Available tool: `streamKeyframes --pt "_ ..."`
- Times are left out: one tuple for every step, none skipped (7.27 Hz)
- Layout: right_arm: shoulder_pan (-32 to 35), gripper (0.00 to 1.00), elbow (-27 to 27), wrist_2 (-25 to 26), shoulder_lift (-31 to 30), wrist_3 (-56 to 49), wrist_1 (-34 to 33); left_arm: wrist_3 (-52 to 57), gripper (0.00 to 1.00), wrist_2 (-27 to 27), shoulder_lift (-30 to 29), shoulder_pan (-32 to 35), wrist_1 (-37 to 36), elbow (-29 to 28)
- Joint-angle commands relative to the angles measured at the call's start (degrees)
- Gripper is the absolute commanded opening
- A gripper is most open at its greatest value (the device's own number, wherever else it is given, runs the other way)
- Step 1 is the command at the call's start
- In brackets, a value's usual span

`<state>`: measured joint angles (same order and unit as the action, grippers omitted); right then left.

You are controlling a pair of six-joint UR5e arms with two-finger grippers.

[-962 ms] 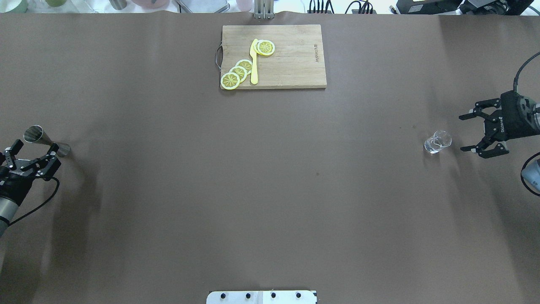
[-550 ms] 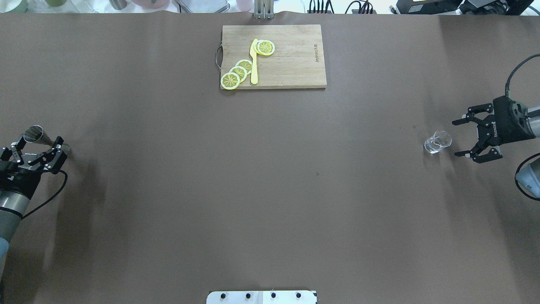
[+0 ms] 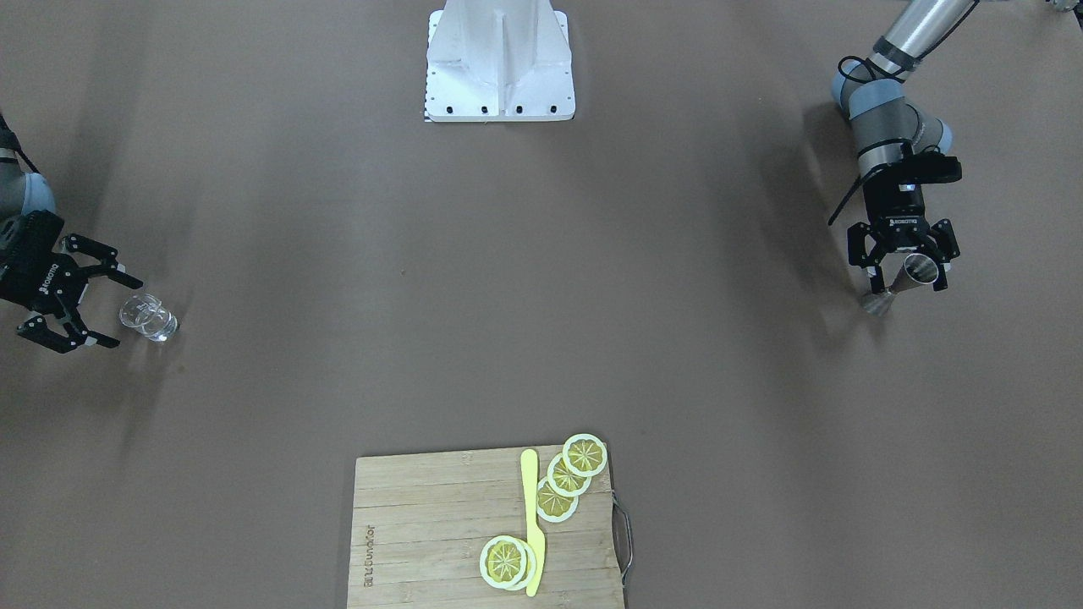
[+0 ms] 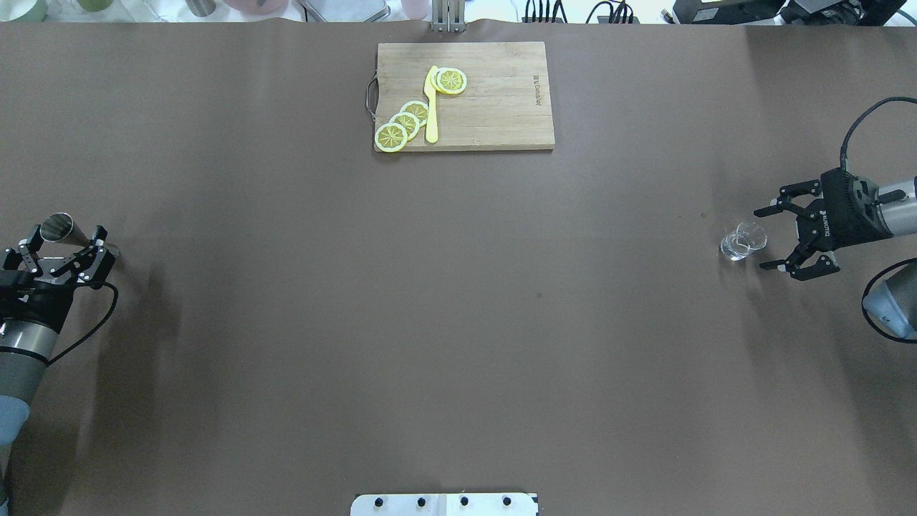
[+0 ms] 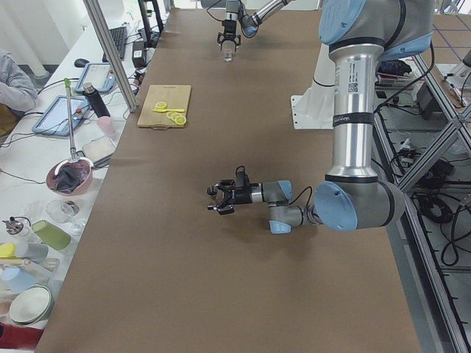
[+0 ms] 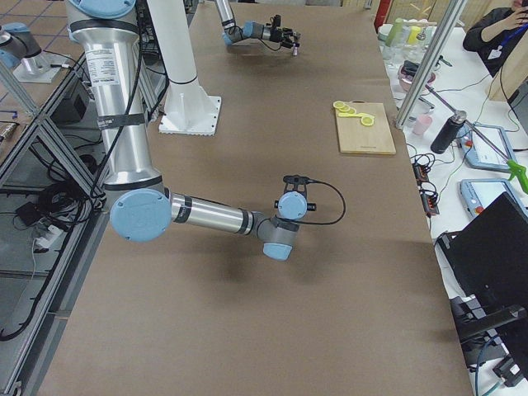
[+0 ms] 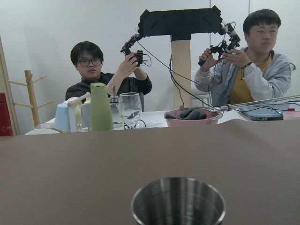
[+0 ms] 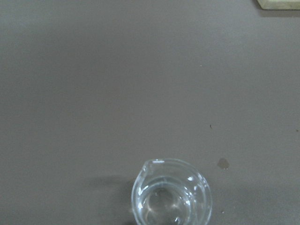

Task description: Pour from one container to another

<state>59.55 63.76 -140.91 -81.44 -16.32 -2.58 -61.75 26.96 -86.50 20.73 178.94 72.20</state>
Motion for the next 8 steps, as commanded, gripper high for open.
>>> streamKeyframes --pt "-0.14 0.98 -3.81 0.29 2.24 0.06 2.84 -9.67 0.99 -2.79 0.97 -0.16 -8.58 2.23" --pt "-0.23 0.95 -3.91 0.29 2.68 0.06 2.84 -9.88 0.99 -2.88 0.98 -0.16 -10.87 3.37" --pt "-0.49 0.95 -3.91 0.20 2.78 0.32 2.84 -10.23 0.99 -3.67 1.15 -0.16 -13.76 4.34" --pt "-0.67 0.95 -3.91 0.11 2.95 0.67 2.84 -10.23 0.99 -3.59 0.98 -0.16 -15.53 4.44" --pt "-0.84 0.95 -3.91 0.11 2.95 0.67 2.84 -10.32 0.99 -3.50 0.89 -0.16 -15.64 4.44" --pt "-1.02 0.92 -3.91 0.02 2.95 0.59 2.93 -10.23 0.99 -3.15 0.89 -0.34 -15.64 4.79" --pt "-1.19 0.90 -3.91 -0.06 2.95 0.59 3.02 -10.40 0.99 -2.97 0.81 -0.34 -15.46 4.96" --pt "-1.28 0.85 -3.91 0.02 3.13 0.67 3.02 -12.75 0.99 -3.06 0.80 -0.69 -16.07 5.05"
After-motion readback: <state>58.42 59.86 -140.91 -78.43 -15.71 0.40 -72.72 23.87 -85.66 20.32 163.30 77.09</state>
